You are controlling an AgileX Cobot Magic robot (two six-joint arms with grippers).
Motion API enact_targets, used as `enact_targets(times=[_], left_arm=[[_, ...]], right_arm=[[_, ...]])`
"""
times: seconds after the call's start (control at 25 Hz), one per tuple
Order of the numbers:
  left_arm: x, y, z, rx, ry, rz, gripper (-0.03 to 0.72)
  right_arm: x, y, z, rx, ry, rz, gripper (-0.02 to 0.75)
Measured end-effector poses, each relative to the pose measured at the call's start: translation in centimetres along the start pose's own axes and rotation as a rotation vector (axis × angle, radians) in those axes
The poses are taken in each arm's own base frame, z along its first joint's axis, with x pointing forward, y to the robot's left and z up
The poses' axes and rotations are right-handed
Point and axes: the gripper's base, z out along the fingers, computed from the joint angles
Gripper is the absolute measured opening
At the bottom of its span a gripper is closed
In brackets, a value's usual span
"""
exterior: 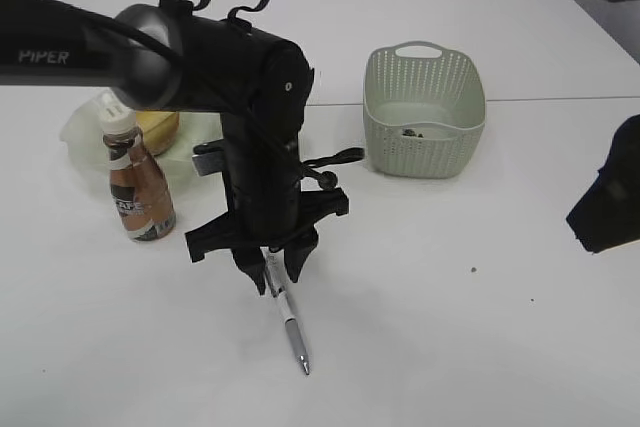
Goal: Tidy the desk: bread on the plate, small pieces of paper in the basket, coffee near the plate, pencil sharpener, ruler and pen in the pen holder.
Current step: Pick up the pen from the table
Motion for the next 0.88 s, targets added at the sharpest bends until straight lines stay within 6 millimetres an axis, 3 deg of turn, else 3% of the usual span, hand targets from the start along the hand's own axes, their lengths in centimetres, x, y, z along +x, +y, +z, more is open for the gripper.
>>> enact_targets(times=[0.16, 0.4, 0.88], left_arm=[[-0.4, 0.0, 0.4, 0.012, 0.005, -0.015, 0.279], [0.1, -0.4, 3.0, -0.006, 0.089, -0.023, 0.282], [0.0, -0.2, 3.1, -0.019, 0.079, 0.019, 0.284]], right_arm=[[0.0, 0.0, -0.1, 0.0, -0.002, 0.0, 0.247], [0.0, 0.0, -0.1, 0.0, -0.002, 0.0, 0.247], [0.0, 0.0, -0.1, 0.0, -0.002, 0.0, 0.247]])
